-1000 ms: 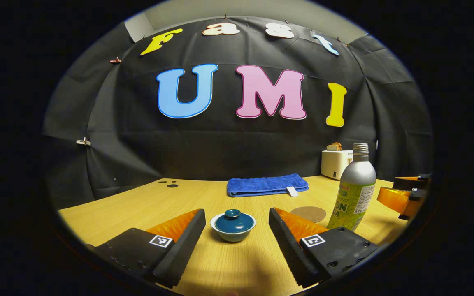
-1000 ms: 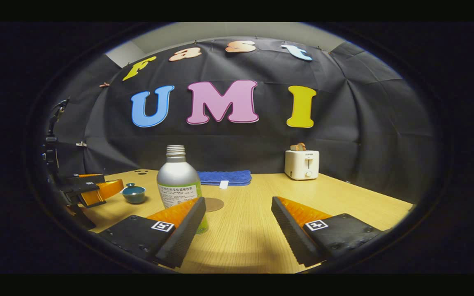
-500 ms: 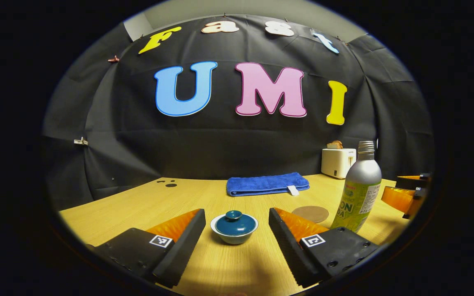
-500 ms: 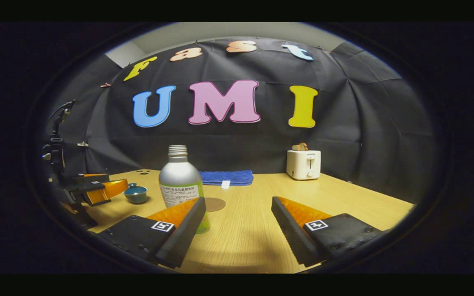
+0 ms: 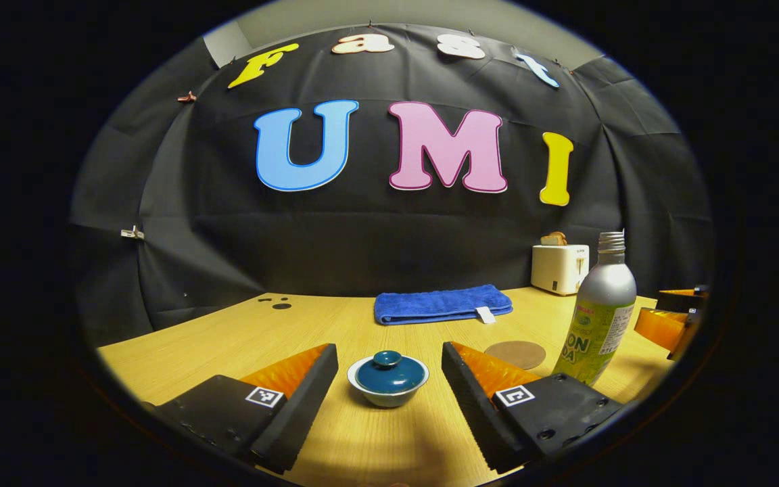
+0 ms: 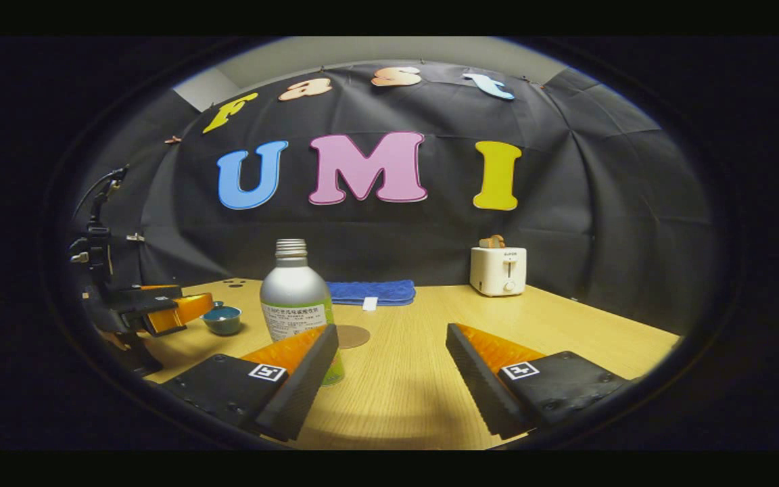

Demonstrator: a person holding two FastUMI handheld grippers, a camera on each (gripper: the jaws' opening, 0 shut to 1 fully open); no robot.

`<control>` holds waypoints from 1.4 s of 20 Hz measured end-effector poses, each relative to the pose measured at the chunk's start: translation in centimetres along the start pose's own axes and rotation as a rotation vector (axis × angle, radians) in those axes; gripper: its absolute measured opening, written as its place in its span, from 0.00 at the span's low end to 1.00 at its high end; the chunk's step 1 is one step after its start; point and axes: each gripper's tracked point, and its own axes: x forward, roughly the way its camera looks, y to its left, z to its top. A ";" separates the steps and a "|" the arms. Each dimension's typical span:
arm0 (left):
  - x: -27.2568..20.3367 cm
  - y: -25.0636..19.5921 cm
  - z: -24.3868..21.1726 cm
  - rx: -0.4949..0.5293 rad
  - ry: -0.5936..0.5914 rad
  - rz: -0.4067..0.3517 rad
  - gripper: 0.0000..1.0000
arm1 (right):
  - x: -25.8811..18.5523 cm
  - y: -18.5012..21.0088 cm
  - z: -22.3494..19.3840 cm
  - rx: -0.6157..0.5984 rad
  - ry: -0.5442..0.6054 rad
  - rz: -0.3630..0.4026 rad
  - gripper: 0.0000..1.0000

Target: Open the teacup lid with one hand, grasp the water bottle and pour water into the teacup with the other hand; after pouring, place the water bottle on the coaster and then close the teacup lid.

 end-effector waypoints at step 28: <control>6.9 -0.3 -3.0 0.045 0.222 -0.037 0.45 | 0.0 -0.1 0.1 -0.001 -0.002 0.002 0.99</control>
